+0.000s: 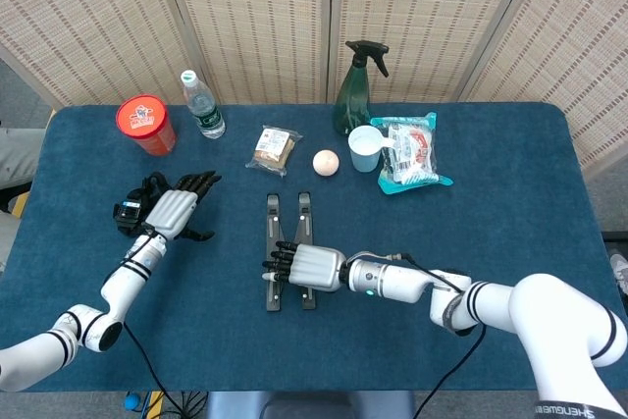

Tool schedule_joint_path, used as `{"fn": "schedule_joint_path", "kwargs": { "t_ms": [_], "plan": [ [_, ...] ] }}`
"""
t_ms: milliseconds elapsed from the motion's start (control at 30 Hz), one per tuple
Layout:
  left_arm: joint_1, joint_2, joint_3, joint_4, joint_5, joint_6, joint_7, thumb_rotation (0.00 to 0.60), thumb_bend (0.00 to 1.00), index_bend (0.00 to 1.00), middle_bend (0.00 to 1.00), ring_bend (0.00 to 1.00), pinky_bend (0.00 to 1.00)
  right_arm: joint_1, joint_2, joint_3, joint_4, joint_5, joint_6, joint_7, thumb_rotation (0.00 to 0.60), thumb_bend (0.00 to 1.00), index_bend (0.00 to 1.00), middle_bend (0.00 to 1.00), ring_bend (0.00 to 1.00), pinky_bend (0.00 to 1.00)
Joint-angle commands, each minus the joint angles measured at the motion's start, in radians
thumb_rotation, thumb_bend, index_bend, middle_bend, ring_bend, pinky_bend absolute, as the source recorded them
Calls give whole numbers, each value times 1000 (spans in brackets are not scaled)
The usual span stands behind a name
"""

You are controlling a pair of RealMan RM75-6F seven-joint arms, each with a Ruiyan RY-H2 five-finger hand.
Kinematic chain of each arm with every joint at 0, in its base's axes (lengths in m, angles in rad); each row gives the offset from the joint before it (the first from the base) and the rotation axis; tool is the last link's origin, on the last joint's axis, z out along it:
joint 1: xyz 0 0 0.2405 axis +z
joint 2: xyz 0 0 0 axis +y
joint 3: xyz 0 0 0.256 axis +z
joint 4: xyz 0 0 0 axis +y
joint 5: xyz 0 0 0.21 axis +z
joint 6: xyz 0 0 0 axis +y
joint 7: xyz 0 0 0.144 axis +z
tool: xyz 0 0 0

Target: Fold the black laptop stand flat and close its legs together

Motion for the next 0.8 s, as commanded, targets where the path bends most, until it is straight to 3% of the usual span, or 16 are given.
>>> {"fn": "schedule_joint_path", "kwargs": {
  "t_ms": [33,267,633,800],
  "plan": [
    [5,-3,1,8,2,2,-9,600,151,13,0,0,0,30,-41,-24,55,-25,-9,28,600,0,0,0,0,0],
    [16,-6,4,27,9,6,-34,600,150,13,0,0,0,63,-96,-39,138,-29,-3,86,600,0,0,0,0,0],
    [26,-8,3,38,18,14,-51,600,151,13,0,0,0,105,-118,-60,176,-18,-20,139,600,0,0,0,0,0],
    [25,-11,0,41,22,15,-56,600,151,12,0,0,0,119,-110,-67,171,-10,-21,163,600,51,0,13,0,0]
  ]
}}
